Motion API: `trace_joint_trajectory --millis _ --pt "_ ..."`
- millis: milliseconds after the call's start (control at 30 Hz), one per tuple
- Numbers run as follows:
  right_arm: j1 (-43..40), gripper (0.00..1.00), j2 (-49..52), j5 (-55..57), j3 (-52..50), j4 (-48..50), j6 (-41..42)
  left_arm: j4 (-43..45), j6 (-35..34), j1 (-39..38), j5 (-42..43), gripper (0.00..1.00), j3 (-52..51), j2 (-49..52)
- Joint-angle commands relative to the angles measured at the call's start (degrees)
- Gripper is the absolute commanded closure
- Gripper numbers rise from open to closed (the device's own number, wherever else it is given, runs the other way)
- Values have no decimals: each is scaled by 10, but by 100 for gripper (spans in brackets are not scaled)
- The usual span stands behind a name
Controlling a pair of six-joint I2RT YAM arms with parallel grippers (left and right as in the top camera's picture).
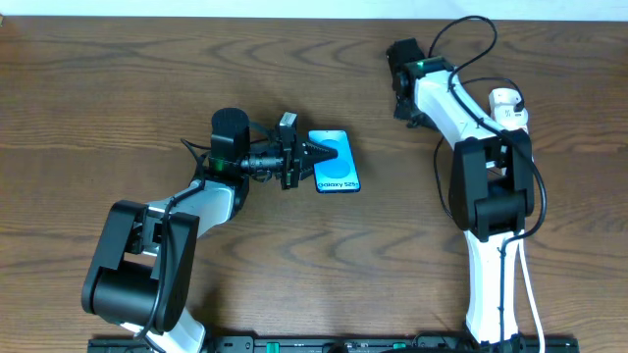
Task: Plug charger to phone and switch on socket
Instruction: 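Lower the right gripper over the USB-C plug end of the cable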
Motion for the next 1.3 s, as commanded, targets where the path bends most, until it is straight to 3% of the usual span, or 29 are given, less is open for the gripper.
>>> trace_joint_trajectory --millis 0,167,300,400,833,967,1267 --pt "0 12 20 -78 -16 -48 13 7 9 2 7 93 17 -8" --pt "-1 18 20 -137 -20 -82 13 7 10 2 7 93 17 -8" --pt "8 16 20 -141 -24 -95 10 7 10 2 7 93 17 -8" --pt "10 13 21 -142 -49 -62 11 7 9 2 8 92 17 -8" --pt "9 20 22 -156 -181 38 10 7 10 2 7 92 17 -8" --pt "15 1 18 -134 -177 28 6 7 10 2 7 92 17 -8" --pt "11 1 -7 -155 -131 -50 1 7 10 2 8 93 17 -8"
